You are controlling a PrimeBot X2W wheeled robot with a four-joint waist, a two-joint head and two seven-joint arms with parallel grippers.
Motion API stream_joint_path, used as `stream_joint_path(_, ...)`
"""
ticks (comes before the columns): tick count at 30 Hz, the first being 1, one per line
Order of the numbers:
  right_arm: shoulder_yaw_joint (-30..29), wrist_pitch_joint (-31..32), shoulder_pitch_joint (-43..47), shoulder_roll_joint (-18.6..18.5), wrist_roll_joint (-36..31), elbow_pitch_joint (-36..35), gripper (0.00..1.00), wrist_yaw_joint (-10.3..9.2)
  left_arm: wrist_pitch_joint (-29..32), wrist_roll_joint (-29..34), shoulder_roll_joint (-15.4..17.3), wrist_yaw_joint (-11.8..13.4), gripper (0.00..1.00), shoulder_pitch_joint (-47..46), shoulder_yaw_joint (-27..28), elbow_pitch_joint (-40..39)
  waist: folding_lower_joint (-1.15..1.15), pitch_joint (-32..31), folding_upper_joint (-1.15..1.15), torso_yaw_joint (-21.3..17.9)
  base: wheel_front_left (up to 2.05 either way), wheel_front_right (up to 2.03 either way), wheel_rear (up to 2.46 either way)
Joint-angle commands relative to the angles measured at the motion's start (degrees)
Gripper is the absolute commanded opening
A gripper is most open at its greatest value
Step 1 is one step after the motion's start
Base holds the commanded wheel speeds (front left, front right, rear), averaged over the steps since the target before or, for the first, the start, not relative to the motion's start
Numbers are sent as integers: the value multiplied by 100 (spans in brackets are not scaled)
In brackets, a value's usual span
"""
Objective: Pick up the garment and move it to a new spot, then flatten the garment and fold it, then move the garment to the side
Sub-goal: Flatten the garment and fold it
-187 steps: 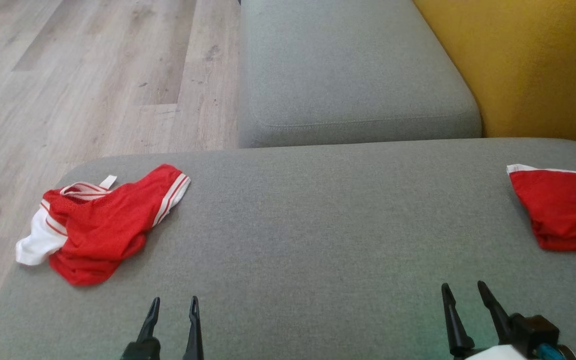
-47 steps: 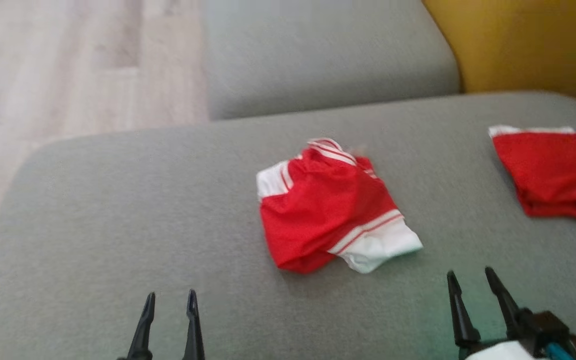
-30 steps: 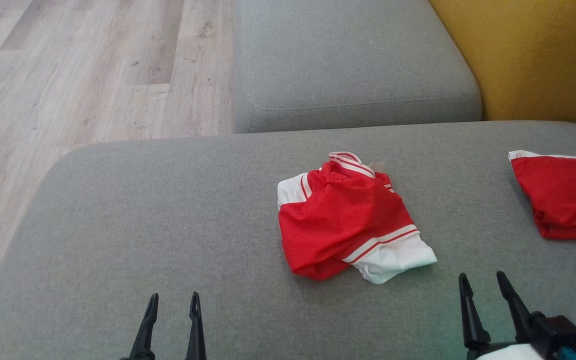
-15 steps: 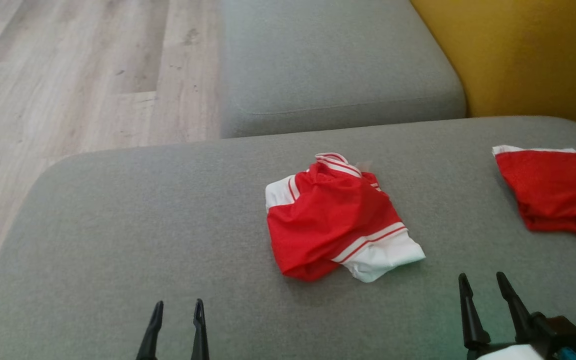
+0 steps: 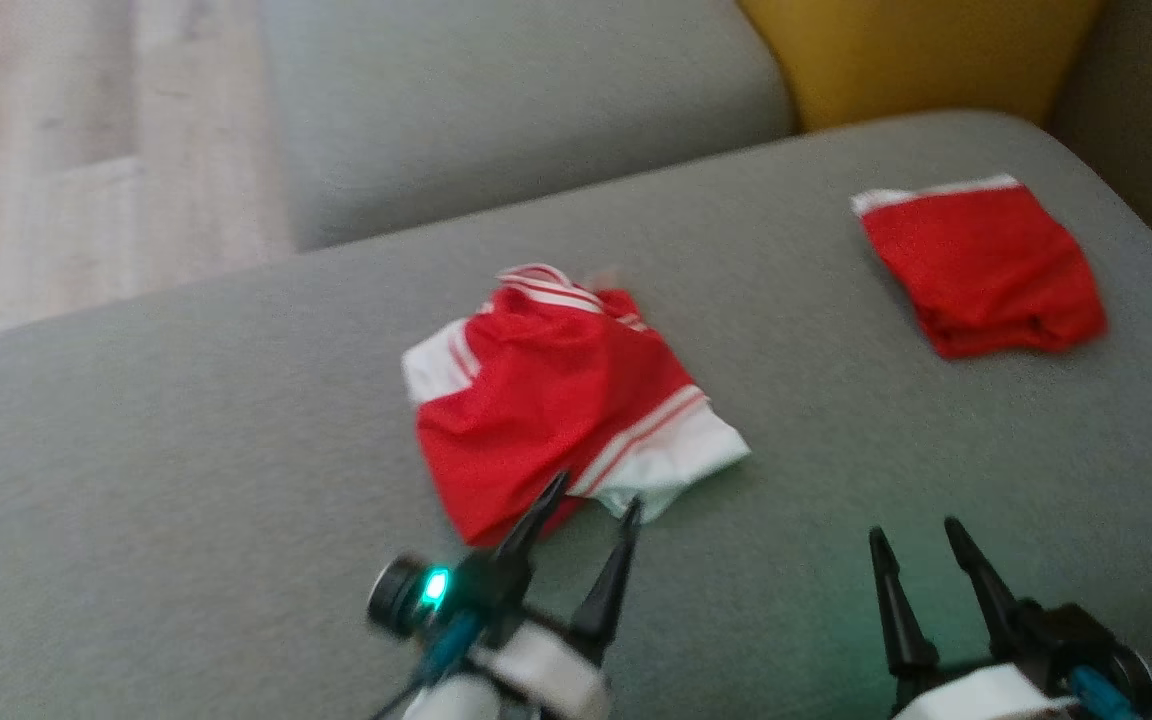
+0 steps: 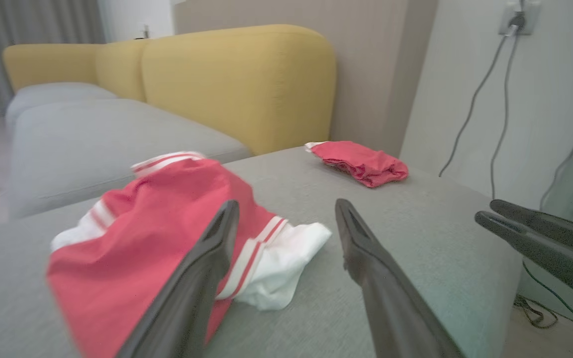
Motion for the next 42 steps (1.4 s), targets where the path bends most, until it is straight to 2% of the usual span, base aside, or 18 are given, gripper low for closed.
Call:
stream_joint_path(1,188,-37,-377,-31,-25,-172,100,-4,-4,-135,-42,28,100,-551,-12,-50,-1,377,0,-456,0,0,0)
stream_joint_path(6,346,-37,-586,-31,110,-174,100,-4,428,-764,-42,148,100,-1851,-993,527,-1,884,0,-946,0,0,0)
stream_joint_path(9,419,-37,-700,-31,215,-145,100,-4,432,-1096,-42,233,100,-2381,-1417,817,-1,1112,0,-1205,0,0,0)
stream_joint_path(16,578,-37,-951,-31,424,-112,100,-4,503,-1513,-42,686,100,-3166,-1900,2091,-1,1553,0,-1674,0,0,0)
stream_joint_path(20,635,-37,-1033,-31,515,-104,100,-4,762,-1681,-42,863,100,-3464,-2014,2855,-1,1720,0,-1849,0,0,0)
stream_joint_path(27,708,-37,-1101,-31,610,-101,100,-4,1686,-2099,-42,572,100,-3606,-2181,3865,-1,1873,0,-1965,0,0,0)
stream_joint_path(28,705,-37,-1106,-31,617,-99,100,-4,1750,-2138,-42,536,56,-3626,-2195,3935,-1,1876,0,-1965,0,0,0)
stream_joint_path(29,698,-37,-1109,-31,623,-94,100,-4,1724,-2174,-42,479,0,-3650,-2200,3950,-1,1871,0,-1961,0,0,0)
stream_joint_path(32,651,-37,-1108,-31,641,-78,100,-4,1281,-2644,-42,219,0,-3662,-1877,3623,-1,1803,0,-1900,0,0,0)
stream_joint_path(36,612,-37,-1033,-31,647,-33,100,-4,680,-3316,-42,-95,0,-3931,-1676,2670,-1,1543,0,-1726,0,0,0)
stream_joint_path(40,584,-37,-906,-31,578,17,100,-4,272,-4058,-42,-204,0,-4513,-1561,1796,-1,1152,0,-1536,0,0,0)
stream_joint_path(41,584,-37,-906,-31,578,17,100,-4,272,-4058,-42,-204,0,-4513,-1561,1796,-1,1152,0,-1536,0,0,0)
stream_joint_path(42,571,-37,-867,-31,558,22,100,-4,177,-4319,-42,-264,0,-4692,-1430,1603,-1,1037,0,-1480,0,0,0)
